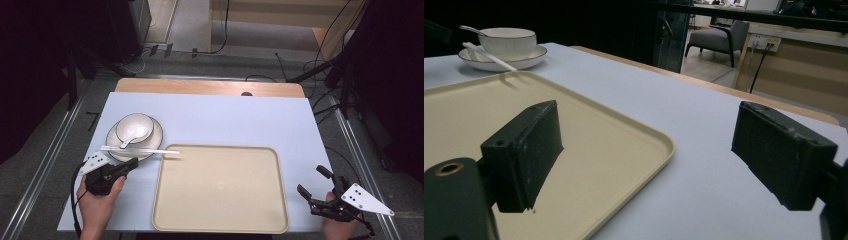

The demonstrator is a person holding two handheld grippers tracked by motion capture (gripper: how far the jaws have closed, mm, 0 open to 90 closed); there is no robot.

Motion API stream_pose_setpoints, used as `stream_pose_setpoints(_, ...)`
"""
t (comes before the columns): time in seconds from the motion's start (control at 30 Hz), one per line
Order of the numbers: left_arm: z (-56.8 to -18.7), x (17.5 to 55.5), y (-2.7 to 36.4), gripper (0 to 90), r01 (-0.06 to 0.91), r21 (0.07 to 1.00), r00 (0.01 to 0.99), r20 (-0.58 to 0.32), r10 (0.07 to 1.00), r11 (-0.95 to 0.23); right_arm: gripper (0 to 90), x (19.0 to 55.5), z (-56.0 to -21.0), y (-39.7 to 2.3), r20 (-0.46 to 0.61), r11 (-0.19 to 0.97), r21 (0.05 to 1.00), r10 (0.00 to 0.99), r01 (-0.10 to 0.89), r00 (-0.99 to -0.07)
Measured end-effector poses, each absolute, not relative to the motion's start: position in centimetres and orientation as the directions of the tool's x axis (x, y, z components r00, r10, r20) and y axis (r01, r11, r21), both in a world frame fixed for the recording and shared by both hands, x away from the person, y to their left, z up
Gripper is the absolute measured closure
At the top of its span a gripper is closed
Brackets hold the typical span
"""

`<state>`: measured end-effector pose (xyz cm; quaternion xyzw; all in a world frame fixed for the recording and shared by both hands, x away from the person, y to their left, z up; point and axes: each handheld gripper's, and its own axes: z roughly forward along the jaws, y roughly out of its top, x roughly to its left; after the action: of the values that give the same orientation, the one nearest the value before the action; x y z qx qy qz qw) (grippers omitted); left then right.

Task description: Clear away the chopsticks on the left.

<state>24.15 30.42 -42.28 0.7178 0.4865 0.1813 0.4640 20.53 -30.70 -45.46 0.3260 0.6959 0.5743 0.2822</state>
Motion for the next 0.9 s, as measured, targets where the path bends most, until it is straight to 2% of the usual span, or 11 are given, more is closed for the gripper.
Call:
stream_pose_setpoints(0.4,-42.9,27.5,28.6,90.0,0.573,0.806,0.444,-0.152,0.883,-0.149,13.0,20.6,-45.7,-29.9,-0.026,0.151,0.978,0.766,0.142,-0.642)
stream_pose_setpoints(0.9,-43.3,28.7,28.7,90.0,0.595,0.792,0.394,-0.14,0.908,-0.136,13.0,20.6,-45.8,-29.8,-0.039,0.167,0.976,0.766,0.14,-0.642)
